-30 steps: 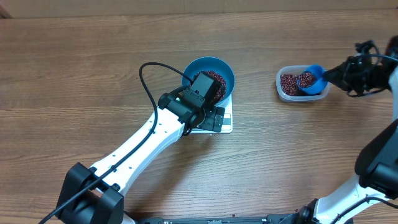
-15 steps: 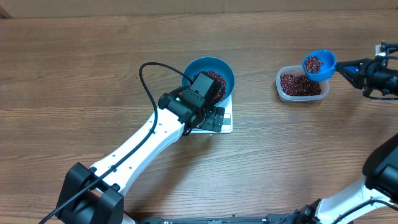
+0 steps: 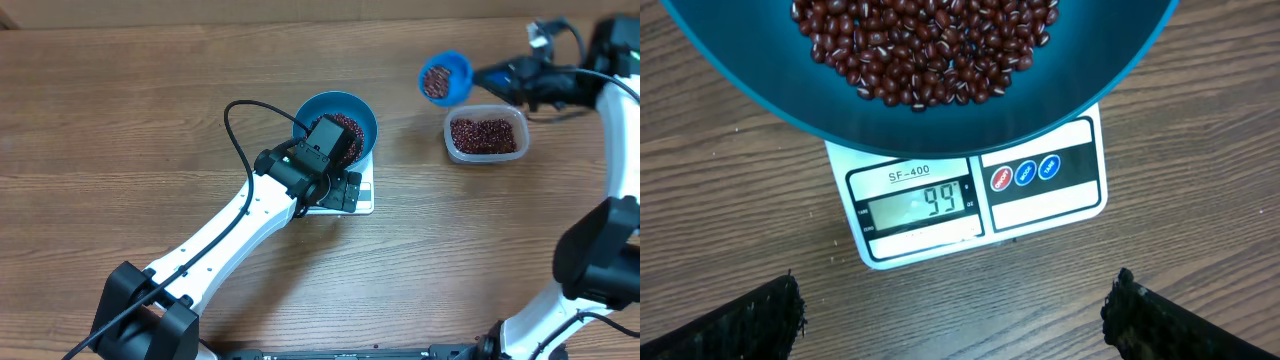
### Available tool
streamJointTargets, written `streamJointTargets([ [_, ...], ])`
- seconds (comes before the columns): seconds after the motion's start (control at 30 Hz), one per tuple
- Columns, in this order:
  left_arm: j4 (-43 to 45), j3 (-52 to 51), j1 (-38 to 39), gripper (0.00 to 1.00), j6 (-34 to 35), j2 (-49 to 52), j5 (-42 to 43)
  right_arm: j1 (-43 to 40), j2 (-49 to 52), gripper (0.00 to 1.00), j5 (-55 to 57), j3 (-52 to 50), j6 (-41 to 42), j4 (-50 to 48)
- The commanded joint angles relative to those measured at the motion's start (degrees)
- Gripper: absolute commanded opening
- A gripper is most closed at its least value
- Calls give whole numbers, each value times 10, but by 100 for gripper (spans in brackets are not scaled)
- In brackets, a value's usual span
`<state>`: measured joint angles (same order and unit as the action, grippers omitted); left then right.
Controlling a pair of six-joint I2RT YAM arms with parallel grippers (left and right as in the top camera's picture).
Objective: Scoop item into bowl and weigh 150g on scale
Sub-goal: 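Carry the filled scoop over the teal bowl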
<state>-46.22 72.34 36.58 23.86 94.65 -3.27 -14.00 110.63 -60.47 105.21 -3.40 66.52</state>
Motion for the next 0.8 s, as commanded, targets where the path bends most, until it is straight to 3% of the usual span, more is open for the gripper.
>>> streamJointTargets([
  [0.0, 2, -2, 2, 100, -5, 6, 1, 75, -19, 4, 92, 68, 6, -3],
  [0.23, 2, -2, 2, 100, -5, 6, 1, 213, -19, 4, 288, 97, -13, -24],
  [0.77, 2, -2, 2, 99, -5, 6, 1, 366, -19, 4, 485, 97, -106, -17],
])
